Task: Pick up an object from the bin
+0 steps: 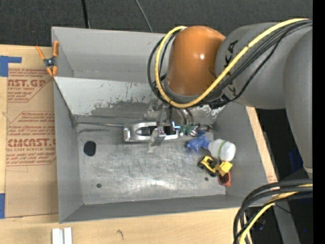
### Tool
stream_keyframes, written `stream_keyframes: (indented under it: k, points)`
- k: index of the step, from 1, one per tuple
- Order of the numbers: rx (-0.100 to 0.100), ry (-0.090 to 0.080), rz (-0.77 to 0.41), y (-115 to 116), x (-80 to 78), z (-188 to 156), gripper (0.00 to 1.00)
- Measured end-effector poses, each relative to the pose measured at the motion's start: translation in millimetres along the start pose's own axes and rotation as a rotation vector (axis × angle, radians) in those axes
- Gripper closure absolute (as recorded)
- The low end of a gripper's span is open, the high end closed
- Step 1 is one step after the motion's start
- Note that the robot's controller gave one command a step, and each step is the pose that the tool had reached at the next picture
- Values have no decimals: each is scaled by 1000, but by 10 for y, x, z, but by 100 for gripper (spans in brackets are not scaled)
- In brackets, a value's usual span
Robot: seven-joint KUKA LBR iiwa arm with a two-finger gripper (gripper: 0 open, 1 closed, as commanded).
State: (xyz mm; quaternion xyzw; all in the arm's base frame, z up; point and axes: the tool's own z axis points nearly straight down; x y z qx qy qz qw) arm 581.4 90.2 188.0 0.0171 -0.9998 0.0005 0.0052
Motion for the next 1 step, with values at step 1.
stream_keyframes:
  k: [1]
  points:
    - [-1, -7, 2, -13, -30, -196, 100]
